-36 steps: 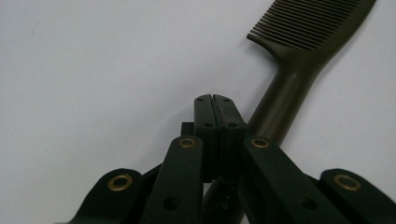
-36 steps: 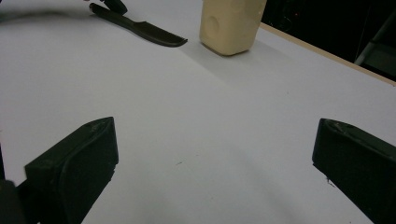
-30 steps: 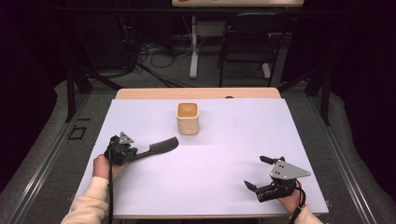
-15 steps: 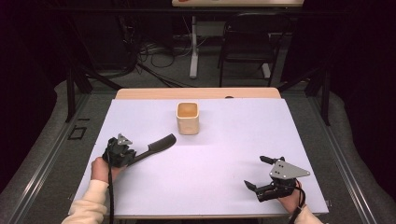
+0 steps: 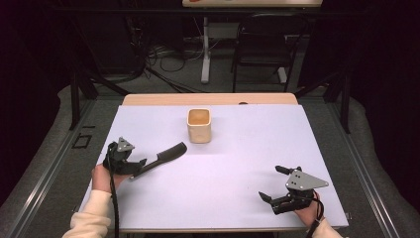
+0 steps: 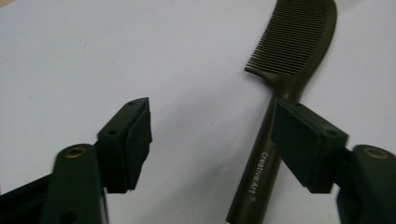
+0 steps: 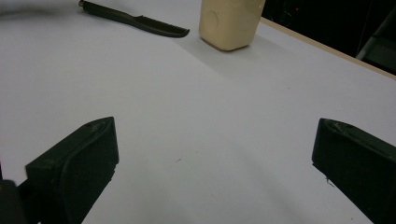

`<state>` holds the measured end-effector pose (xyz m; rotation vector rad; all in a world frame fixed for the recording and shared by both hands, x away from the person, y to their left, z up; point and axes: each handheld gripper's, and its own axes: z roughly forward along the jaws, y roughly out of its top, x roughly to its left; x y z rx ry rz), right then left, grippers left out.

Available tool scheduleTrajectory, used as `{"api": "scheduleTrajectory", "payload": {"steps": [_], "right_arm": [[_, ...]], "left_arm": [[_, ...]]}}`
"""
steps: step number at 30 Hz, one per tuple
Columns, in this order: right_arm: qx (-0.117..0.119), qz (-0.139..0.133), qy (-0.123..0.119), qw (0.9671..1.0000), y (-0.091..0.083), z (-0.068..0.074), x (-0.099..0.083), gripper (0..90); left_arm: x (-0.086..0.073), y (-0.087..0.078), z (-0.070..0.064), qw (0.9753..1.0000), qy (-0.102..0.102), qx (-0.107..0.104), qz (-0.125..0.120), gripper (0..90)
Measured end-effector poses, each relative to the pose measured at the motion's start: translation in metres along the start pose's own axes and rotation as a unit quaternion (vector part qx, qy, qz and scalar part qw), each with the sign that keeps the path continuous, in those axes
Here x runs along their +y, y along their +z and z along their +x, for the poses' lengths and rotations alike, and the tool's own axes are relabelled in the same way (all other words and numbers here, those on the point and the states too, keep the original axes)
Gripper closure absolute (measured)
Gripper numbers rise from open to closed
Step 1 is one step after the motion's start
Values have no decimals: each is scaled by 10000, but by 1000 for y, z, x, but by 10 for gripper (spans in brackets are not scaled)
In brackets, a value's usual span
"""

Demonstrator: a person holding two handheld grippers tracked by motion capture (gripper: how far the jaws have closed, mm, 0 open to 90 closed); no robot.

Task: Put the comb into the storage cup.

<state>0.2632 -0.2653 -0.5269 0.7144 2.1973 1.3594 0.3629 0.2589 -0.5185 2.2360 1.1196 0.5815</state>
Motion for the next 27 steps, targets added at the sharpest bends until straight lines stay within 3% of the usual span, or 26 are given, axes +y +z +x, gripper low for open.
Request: {"api": "scheduleTrajectory", "payload": {"steps": [3, 6, 11, 19, 27], "right_arm": [[7, 9, 8, 10000, 0, 0, 0, 0], [6, 10, 12, 10000, 0, 0, 0, 0], [15, 8, 14, 10000, 0, 0, 0, 0], [13, -2, 9, 10000, 0, 0, 0, 0], [-19, 30, 27, 10000, 0, 0, 0, 0]], "left_arm": [[2, -1, -2, 9998, 82, -124, -92, 155], [2, -2, -3, 9995, 111, -256, -121, 134], [3, -2, -4, 9991, 127, -370, -155, 7], [6, 0, -6, 9978, 343, -556, -109, 0], [16, 5, -14, 9942, 733, -743, 268, 0]]}}
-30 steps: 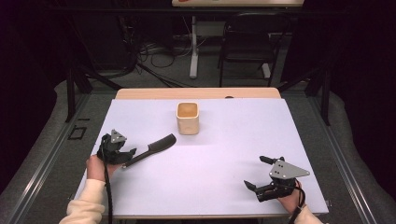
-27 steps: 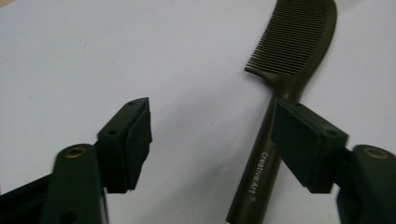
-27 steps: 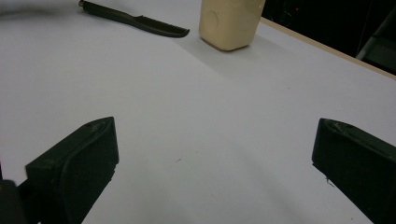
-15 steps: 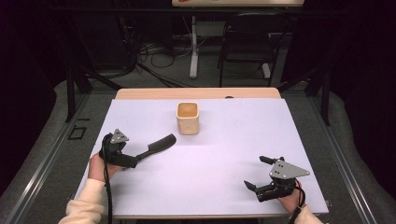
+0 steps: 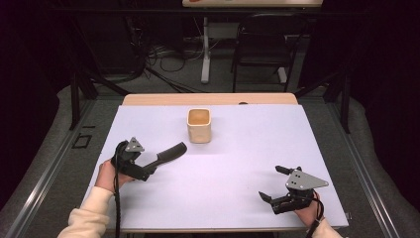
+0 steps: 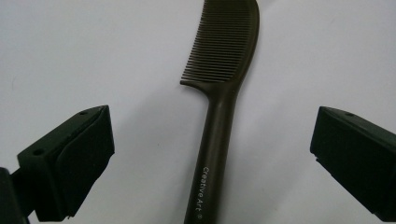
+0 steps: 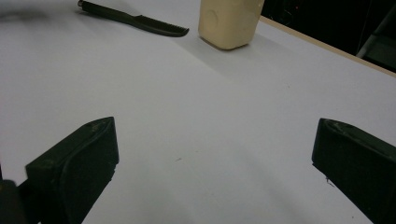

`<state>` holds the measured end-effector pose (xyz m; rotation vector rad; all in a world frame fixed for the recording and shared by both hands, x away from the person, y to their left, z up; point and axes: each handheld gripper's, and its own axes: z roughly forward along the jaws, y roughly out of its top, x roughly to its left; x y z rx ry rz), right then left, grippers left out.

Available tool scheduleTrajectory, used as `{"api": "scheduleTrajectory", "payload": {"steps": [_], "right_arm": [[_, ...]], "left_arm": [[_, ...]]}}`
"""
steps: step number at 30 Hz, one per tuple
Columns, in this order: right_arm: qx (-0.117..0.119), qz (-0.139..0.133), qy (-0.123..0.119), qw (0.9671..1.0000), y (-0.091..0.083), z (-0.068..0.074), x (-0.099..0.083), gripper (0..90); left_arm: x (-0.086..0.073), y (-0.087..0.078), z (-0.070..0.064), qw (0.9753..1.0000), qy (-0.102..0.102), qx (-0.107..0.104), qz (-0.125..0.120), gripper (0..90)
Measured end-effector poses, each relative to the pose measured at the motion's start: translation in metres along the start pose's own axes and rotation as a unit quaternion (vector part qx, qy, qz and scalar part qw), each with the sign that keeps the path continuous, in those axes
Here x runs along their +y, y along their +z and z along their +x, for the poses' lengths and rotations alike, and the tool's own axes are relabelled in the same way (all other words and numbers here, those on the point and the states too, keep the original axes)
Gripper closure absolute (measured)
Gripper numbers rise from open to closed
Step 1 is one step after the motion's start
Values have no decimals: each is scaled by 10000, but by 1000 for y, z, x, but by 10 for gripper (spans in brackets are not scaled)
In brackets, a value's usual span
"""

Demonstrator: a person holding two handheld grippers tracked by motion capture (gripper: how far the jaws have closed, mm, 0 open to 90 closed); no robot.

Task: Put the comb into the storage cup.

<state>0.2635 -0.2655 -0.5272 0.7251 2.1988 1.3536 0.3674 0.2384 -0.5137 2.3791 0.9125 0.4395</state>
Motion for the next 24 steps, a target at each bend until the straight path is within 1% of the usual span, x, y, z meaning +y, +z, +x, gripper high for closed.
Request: {"api": "scheduleTrajectory", "payload": {"steps": [2, 3, 5, 6, 7, 8, 9, 10, 11, 12, 13, 14, 16, 17, 18, 19, 20, 21, 22, 23, 24], "right_arm": [[-1, 3, 7, 10000, 0, 0, 0, 0], [2, 5, 7, 10000, 0, 0, 0, 0], [2, -3, 6, 10000, 1, 0, 0, 0], [3, -4, 7, 10000, 1, 0, 0, 0], [4, -2, 8, 10000, 1, 0, 0, 0], [4, -5, 17, 10000, 1, 0, 0, 0], [10, -5, 17, 10000, 1, 0, 0, 0], [10, -5, 17, 10000, 1, 0, 0, 0], [13, 3, 20, 10000, 1, 0, 0, 0], [14, -5, 23, 10000, 1, 0, 0, 0], [11, -2, 13, 10000, 1, 0, 0, 0], [11, -2, 13, 10000, 1, 0, 0, 0], [5, -2, 3, 10000, 1, 0, 0, 0], [7, 0, 1, 10000, 1, 0, 0, 0], [7, 6, -1, 10000, 1, 0, 0, 0], [7, 6, -1, 10000, 1, 0, 0, 0], [6, 6, -3, 10000, 1, 0, 0, 0], [12, 10, 4, 10000, 1, 0, 0, 1], [12, 10, 4, 10000, 1, 0, 0, 1], [12, 22, 1, 10000, 1, 0, -1, 1], [10, 16, -3, 10000, 1, 0, -1, 1]], "left_arm": [[3, 1, -1, 9999, 67, -20, 141, 0], [5, 2, -1, 9997, 132, 3, 213, 0], [8, 4, -1, 9987, 265, 12, 437, 0], [9, 6, -2, 9982, 297, 8, 521, 0], [11, 7, -1, 9974, 344, 15, 634, 28], [12, 8, -1, 9969, 389, -11, 677, 28], [14, 9, -1, 9966, 395, -60, 715, 97], [15, 10, -1, 9960, 419, -35, 790, 97], [17, 11, -1, 9953, 453, -73, 848, 156], [19, 12, -1, 9945, 493, -52, 924, 170], [20, 14, -2, 9935, 527, -46, 1011, 243], [22, 15, -3, 9922, 581, -62, 1099, 243], [26, 17, -3, 9898, 664, -77, 1254, 299], [27, 19, -3, 9884, 686, -114, 1351, 350], [29, 20, -3, 9872, 704, -164, 1421, 423], [30, 22, -2, 9864, 679, -195, 1487, 423], [32, 23, -1, 9851, 704, -234, 1553, 451], [33, 24, -1, 9842, 718, -272, 1593, 498], [35, 26, -1, 9832, 732, -291, 1646, 498], [36, 27, 0, 9819, 764, -330, 1700, 541], [38, 29, 0, 9809, 773, -400, 1740, 555]]}}
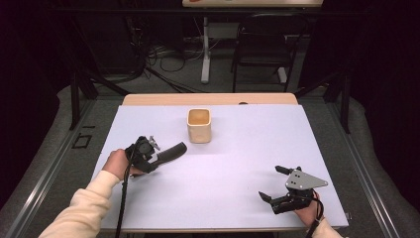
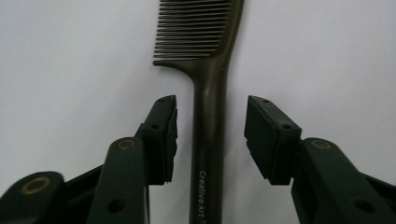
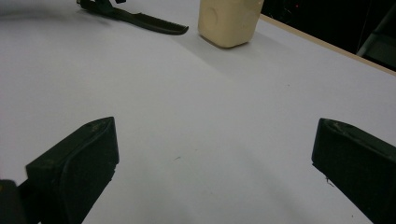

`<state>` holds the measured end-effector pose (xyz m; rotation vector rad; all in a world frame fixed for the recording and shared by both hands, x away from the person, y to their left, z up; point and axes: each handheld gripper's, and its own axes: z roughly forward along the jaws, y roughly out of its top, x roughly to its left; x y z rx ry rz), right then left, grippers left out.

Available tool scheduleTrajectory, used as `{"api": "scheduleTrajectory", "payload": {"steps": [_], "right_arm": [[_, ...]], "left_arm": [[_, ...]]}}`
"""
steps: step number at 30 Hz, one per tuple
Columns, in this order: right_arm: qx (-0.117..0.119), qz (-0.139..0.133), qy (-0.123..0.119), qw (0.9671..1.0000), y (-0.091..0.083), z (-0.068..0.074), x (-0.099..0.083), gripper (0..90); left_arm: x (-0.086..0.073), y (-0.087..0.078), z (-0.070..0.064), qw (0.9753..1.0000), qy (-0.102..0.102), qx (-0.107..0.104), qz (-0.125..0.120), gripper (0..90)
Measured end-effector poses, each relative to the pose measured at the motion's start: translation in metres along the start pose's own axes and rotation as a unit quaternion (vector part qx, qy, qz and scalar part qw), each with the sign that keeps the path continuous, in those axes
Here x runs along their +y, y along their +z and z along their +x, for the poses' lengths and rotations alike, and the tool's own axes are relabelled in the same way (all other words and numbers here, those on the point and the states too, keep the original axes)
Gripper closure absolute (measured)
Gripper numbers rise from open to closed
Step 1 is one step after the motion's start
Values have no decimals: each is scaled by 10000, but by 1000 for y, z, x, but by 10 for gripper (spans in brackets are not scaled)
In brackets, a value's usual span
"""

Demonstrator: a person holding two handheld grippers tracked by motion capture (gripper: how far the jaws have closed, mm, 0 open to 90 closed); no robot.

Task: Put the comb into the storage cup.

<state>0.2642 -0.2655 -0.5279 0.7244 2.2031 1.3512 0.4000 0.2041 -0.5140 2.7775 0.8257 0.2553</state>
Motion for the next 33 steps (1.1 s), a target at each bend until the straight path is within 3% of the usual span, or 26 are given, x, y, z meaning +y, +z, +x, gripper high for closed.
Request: {"api": "scheduleTrajectory", "payload": {"steps": [8, 18, 25, 33], "right_arm": [[-1, -3, 5, 10000, 0, 0, 0, 1], [-4, 3, 11, 10000, 0, 0, 0, 1], [-4, 9, 15, 10000, 0, 0, 0, 1], [-9, 11, 20, 10000, 0, 0, 0, 2]], "left_arm": [[11, 6, 4, 9994, 140, -107, 307, 633], [19, 17, 8, 9975, 273, -217, 615, 663], [19, 18, 10, 9977, 245, -295, 553, 707], [18, 16, 9, 9981, 213, -217, 535, 720]]}}
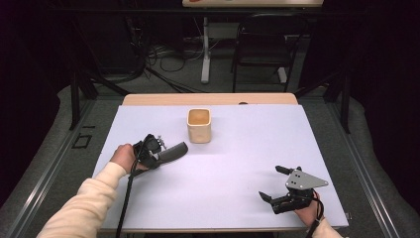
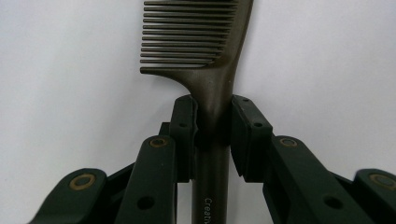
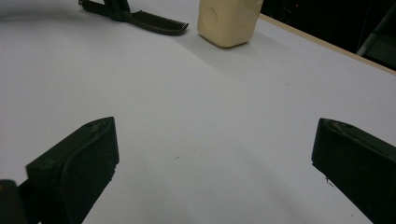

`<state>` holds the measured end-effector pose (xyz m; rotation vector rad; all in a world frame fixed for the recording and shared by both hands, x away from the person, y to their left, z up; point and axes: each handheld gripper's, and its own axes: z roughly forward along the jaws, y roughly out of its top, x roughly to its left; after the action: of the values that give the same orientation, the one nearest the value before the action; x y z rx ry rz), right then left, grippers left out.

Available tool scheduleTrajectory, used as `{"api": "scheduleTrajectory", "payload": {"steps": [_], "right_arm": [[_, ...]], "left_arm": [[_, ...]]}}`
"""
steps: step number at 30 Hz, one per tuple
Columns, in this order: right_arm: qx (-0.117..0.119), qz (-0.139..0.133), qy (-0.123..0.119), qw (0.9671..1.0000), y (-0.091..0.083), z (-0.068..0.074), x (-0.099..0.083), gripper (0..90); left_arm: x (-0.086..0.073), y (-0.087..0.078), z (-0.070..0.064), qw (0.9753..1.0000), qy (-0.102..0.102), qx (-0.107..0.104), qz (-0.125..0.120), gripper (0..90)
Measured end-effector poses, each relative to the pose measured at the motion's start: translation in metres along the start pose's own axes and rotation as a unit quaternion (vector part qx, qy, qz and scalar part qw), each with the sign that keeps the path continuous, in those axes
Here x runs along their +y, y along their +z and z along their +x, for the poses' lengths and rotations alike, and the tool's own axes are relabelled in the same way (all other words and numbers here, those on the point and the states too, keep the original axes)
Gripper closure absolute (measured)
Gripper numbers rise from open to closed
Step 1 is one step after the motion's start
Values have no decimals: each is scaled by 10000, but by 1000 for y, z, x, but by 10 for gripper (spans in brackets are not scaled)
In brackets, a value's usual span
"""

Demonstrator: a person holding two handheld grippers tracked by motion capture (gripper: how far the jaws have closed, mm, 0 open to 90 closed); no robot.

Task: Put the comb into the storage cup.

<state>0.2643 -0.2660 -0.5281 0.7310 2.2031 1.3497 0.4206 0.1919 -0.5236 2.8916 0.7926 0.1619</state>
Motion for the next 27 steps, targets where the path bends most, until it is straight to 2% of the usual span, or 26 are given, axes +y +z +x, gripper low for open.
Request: {"api": "scheduleTrajectory", "payload": {"steps": [6, 12, 16, 23, 27], "right_arm": [[-7, -4, 1, 10000, 0, 0, 0, 1], [-3, 0, -4, 10000, 0, 0, 0, 2], [-4, 0, -4, 10000, 0, 0, 0, 1], [-2, 13, 4, 10000, 0, 0, 0, 2], [-4, 9, 7, 10000, 0, 0, 0, 2]], "left_arm": [[-9, -8, 2, 9995, -193, 4, -260, 721], [-19, -18, 1, 9980, -337, 20, -544, 721], [-25, -23, 1, 9957, -499, 12, -785, 721], [-32, -31, 0, 9926, -613, 33, -1050, 721], [-35, -33, -1, 9898, -719, 42, -1227, 721]]}}
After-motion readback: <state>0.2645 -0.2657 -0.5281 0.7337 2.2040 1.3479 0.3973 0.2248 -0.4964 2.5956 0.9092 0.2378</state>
